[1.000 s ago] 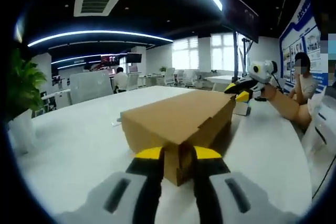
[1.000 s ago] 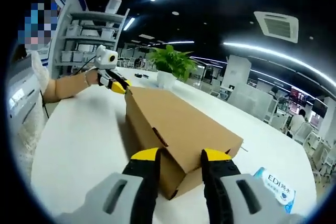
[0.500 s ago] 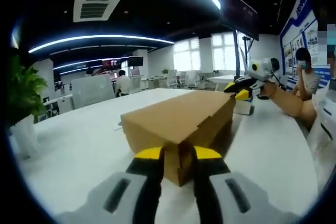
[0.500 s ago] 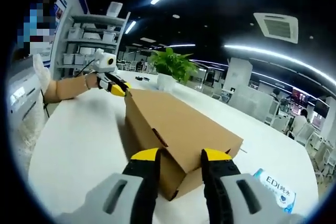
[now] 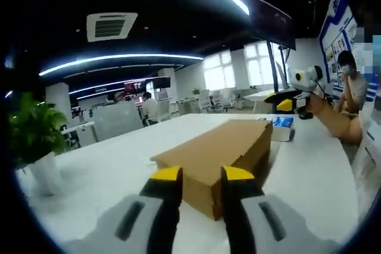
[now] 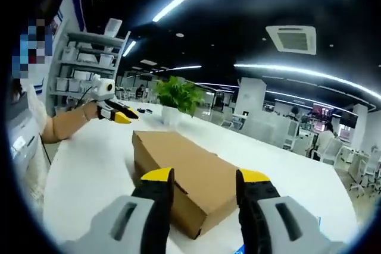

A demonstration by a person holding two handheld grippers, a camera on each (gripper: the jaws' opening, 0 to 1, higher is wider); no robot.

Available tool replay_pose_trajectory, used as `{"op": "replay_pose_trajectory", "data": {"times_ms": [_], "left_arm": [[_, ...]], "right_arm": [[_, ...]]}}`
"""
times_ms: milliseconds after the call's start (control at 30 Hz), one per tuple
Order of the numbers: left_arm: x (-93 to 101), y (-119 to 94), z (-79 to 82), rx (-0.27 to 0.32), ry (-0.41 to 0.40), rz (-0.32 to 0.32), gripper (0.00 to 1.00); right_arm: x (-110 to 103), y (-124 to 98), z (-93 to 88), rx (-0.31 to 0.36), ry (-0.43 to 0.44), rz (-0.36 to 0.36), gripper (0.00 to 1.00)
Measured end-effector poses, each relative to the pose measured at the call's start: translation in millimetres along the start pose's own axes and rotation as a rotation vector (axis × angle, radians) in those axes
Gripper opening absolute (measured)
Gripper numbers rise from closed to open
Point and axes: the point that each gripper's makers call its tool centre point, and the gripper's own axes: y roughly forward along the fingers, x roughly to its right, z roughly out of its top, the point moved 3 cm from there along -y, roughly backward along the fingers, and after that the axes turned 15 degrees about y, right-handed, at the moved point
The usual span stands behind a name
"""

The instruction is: Operate the shoe box by opening the lid, removing the specified soft item, and placing it in the target area until the item is outside and the box remains undamaged.

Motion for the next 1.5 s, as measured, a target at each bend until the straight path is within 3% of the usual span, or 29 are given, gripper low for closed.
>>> {"op": "replay_pose_trajectory", "data": {"times_ms": [100, 167, 400, 467, 733, 767, 967, 1133, 1267, 1500], "left_arm": [[-2.7, -15.5, 19.3, 0.053, -0.019, 0.056, 0.26], [1.8, -26.0, 24.4, 0.058, -0.019, 0.063, 0.27], [-0.3, -61.4, 32.5, 0.083, 0.031, 0.222, 0.28], [1.0, -74.0, 30.2, 0.089, 0.039, 0.287, 0.28], [8.8, -98.9, 11.0, 0.09, 0.014, 0.398, 0.31], [8.7, -104.8, 6.4, 0.091, 0.019, 0.437, 0.31], [1.8, -111.6, -6.8, 0.095, 0.024, 0.54, 0.31], [-3.7, -108.1, -22.0, 0.08, 0.031, 0.568, 0.31], [-5.3, -106.7, -32.6, 0.065, 0.023, 0.571, 0.31], [-9.3, -112.0, -35.0, 0.077, 0.037, 0.61, 0.32]], "right_arm": [[-5.8, -15.9, 13.4, 0.056, 0.017, -0.025, 0.47], [-10.6, -26.6, 17.4, 0.077, 0.02, -0.032, 0.47], [-16.5, -56.2, 20.2, 0.161, -0.034, -0.134, 0.46], [-20.4, -64.3, 15.0, 0.18, -0.029, -0.148, 0.46], [-20.4, -81.4, -7.5, 0.238, -0.008, -0.217, 0.45], [-19.3, -83.3, -11.2, 0.26, -0.003, -0.224, 0.45], [-11.4, -76.7, -26.5, 0.289, -0.004, -0.237, 0.44], [-8.4, -77.9, -28.1, 0.333, -0.03, -0.256, 0.44], [-2.4, -79.7, -33.5, 0.314, -0.036, -0.293, 0.43], [0.4, -84.9, -32.5, 0.33, -0.055, -0.33, 0.44]]}}
